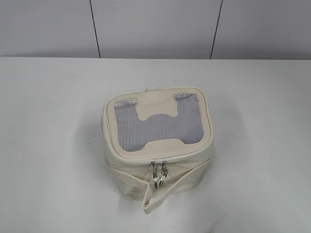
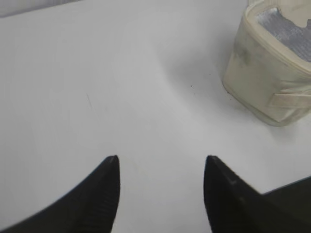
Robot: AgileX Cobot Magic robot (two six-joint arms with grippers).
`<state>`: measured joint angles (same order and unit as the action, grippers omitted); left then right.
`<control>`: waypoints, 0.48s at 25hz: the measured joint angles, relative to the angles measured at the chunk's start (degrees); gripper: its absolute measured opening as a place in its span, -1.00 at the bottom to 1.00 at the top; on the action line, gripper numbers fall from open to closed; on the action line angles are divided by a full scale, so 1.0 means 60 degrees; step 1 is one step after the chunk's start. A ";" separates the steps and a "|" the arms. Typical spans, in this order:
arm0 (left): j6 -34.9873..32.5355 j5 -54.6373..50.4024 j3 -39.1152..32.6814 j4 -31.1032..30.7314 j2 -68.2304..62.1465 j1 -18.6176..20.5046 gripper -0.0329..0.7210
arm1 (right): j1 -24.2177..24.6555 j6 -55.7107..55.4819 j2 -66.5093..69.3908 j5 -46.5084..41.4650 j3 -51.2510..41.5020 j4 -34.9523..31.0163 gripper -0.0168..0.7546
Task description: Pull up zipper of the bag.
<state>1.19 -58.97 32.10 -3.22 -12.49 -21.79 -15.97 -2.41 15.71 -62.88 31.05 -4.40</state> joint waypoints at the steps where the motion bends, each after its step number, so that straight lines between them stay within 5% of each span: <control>1: -0.0077 -0.0010 -0.0054 0.0000 0.0277 0.0000 0.21 | 0.0000 0.0134 -0.0363 -0.0009 -0.0081 -0.0109 0.53; 12: -0.0563 -0.0156 -0.0219 0.0322 0.1874 0.0000 0.21 | 0.0000 0.0402 -0.2048 0.0314 -0.0454 -0.0292 0.52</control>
<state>-2.18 -59.90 30.78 -1.29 -1.24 -21.79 -15.97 0.00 3.43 -60.99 28.32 -6.16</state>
